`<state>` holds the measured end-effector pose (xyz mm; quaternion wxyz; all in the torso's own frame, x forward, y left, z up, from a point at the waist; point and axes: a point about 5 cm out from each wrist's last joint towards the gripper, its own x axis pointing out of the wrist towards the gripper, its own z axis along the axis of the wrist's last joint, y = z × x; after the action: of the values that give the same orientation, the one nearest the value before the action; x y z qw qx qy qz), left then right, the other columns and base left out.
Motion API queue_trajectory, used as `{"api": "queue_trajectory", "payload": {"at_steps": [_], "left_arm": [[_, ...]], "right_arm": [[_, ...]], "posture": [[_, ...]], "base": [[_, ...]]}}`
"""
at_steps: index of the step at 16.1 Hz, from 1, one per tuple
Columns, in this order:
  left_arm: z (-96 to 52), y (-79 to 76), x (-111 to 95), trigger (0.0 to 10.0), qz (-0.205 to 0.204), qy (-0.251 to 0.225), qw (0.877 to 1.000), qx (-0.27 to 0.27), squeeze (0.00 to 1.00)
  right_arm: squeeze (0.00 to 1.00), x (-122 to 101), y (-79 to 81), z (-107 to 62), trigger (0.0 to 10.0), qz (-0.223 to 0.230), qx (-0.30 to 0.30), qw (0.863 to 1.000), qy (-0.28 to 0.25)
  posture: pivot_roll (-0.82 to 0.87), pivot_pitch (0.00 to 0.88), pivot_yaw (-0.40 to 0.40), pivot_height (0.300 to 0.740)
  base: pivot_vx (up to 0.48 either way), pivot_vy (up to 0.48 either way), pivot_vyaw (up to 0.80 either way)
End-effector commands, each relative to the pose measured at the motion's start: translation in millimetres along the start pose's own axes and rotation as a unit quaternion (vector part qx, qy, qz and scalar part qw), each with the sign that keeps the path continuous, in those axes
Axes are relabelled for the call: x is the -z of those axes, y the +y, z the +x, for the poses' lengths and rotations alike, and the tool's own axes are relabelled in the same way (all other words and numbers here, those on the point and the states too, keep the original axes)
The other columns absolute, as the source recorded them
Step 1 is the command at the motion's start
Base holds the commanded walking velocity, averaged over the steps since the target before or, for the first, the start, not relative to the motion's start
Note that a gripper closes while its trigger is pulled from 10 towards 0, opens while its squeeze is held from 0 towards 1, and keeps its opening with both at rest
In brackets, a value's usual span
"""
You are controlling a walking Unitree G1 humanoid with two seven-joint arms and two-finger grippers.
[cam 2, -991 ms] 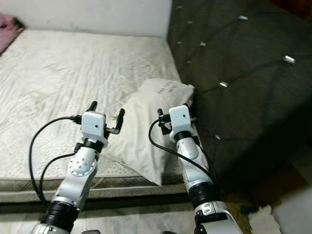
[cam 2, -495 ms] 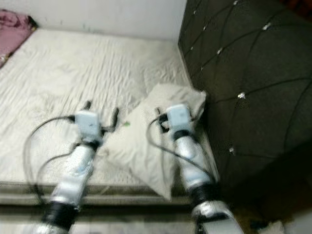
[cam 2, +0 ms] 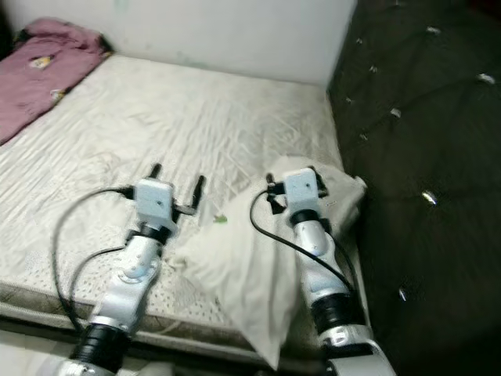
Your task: Clean up the room
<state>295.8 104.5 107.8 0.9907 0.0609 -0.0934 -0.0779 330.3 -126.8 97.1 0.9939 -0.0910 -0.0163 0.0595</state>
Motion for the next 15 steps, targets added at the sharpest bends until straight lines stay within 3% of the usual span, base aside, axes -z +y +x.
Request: {"api": "queue_trajectory", "payload": {"at_steps": [1,4,7,15], "left_arm": [[-1.7,2.9,2.1,10.0,0.003,0.007,1.000,-0.008,0.00],[-2.0,1.8,2.5,10.0,0.005,0.008,1.000,-0.006,0.00],[-2.3,1.1,3.4,10.0,0.007,0.009,1.000,-0.003,0.00],[-1.6,-0.3,5.3,10.0,0.009,0.010,1.000,0.002,0.00]], "right_arm": [[0.00,-1.8,5.6,0.6,10.0,0.000,-0.011,1.000,-0.002],[0.00,0.2,4.4,0.1,10.0,0.004,-0.009,1.000,0.004],[0.00,1.3,4.9,-0.2,10.0,0.006,-0.010,1.000,0.005],[0.00,2.1,6.7,0.4,10.0,0.002,-0.016,1.000,0.004]], "posture": [[0.10,0.000,-0.059,0.740],[0.10,0.000,-0.060,0.740],[0.11,0.000,-0.059,0.740],[0.11,0.000,-0.058,0.740]], "base": [[0.000,0.000,0.00],[0.000,0.000,0.00],[0.000,0.000,-0.80],[0.000,0.000,0.00]]}}
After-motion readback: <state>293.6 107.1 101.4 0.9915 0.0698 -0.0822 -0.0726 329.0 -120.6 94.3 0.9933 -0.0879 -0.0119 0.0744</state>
